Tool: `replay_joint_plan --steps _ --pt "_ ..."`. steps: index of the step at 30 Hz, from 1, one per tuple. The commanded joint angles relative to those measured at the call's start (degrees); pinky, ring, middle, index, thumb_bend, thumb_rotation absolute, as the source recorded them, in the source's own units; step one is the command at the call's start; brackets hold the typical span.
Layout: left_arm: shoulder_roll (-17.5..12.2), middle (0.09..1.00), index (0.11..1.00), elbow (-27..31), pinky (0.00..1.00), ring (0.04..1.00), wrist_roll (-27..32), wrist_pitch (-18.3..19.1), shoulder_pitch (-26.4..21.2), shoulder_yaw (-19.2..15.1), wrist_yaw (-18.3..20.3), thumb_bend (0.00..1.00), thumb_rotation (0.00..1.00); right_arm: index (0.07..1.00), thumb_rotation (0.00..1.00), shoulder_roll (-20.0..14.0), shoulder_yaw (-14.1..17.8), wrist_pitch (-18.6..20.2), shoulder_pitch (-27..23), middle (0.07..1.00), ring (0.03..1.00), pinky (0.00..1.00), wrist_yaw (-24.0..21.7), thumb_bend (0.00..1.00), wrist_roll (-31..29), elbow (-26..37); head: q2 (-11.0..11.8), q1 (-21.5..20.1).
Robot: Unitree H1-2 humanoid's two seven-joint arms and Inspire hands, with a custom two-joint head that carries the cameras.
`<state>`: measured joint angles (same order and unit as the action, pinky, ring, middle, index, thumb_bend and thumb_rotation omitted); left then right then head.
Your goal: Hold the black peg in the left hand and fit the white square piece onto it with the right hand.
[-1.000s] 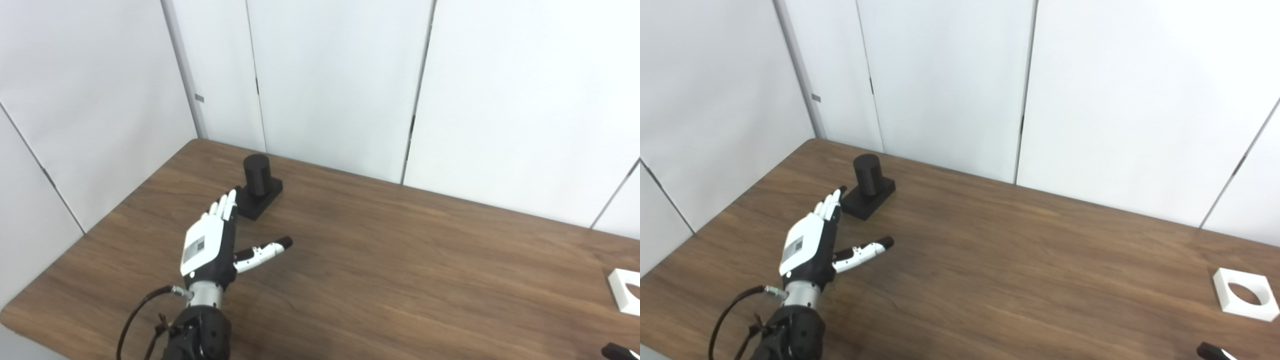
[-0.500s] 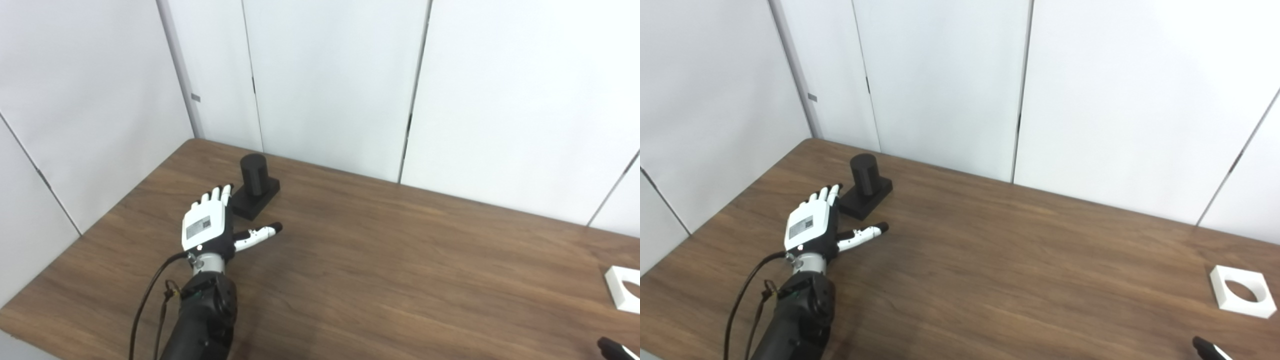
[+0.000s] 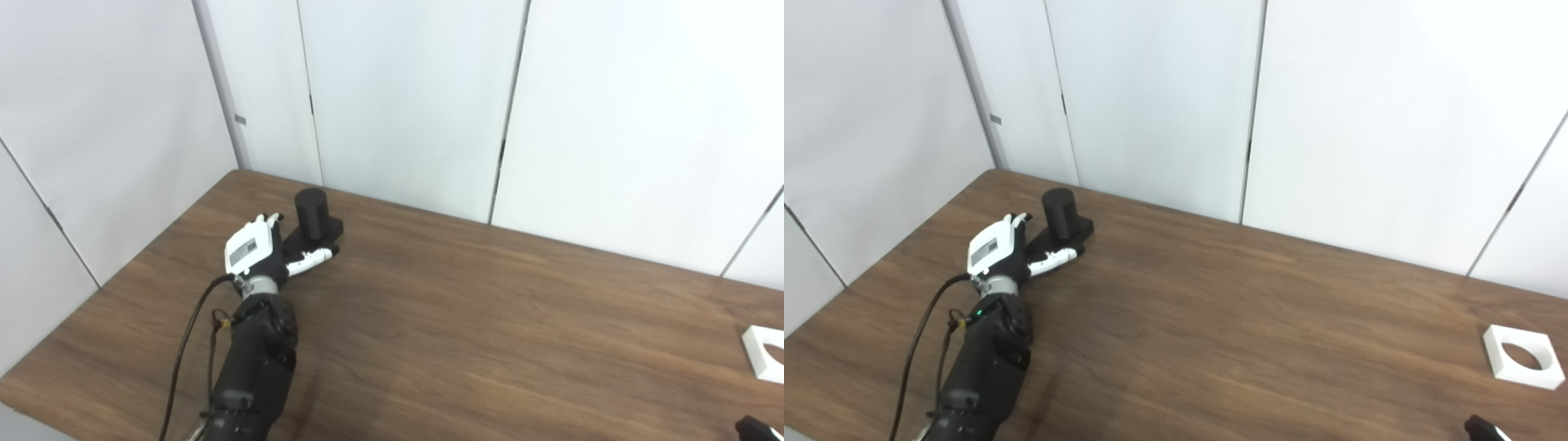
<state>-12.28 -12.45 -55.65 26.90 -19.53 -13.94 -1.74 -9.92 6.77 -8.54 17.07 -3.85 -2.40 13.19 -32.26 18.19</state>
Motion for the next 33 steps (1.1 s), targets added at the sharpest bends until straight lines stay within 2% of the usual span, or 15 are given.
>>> replay_joint_plan --steps 1,9,17,19,23,33 --pt "-0.8 0.974 0.902 0.1 1.00 0.989 0.1 0.0 -3.5 -0.2 -2.2 0.95 0.68 0.814 0.99 0.5 0.2 -0.2 0.3 0.842 0.887 0.92 0.5 0.86 -0.1 1.0 -0.1 0.1" --pt "-1.5 0.935 0.839 -3.1 1.00 0.969 -1.2 0.0 -4.8 2.6 -4.7 0.92 0.65 0.815 0.98 0.7 0.3 0.1 0.3 0.842 0.903 0.97 0.5 0.85 -0.5 1.1 -0.2 0.3" --pt "-1.4 0.914 0.798 -7.7 1.00 0.958 -3.8 0.0 -6.7 3.2 -6.8 0.91 0.60 0.824 0.99 0.8 0.1 0.4 0.4 0.847 0.891 0.95 0.5 0.83 -0.6 1.4 -0.2 0.3" --pt "-1.7 0.921 0.809 -8.5 1.00 0.962 -4.9 0.0 -6.7 3.9 -7.3 0.90 0.60 0.825 0.99 0.9 0.2 0.5 0.3 0.845 0.897 0.98 0.5 0.84 -0.5 1.4 -0.2 0.3" --pt "-2.5 0.923 0.821 -10.7 1.00 0.966 -6.4 0.0 -6.6 5.0 -9.7 0.90 0.60 0.822 0.98 0.9 0.2 0.3 0.3 0.845 0.893 0.95 0.3 0.82 -1.2 1.3 -0.2 0.3" --pt "-3.2 0.929 0.855 -13.5 1.00 0.969 -7.2 0.0 -6.7 4.7 -12.3 0.89 0.61 0.836 0.98 0.6 0.4 0.5 0.2 0.856 0.910 0.99 0.0 0.82 -1.9 1.1 -0.6 0.6"
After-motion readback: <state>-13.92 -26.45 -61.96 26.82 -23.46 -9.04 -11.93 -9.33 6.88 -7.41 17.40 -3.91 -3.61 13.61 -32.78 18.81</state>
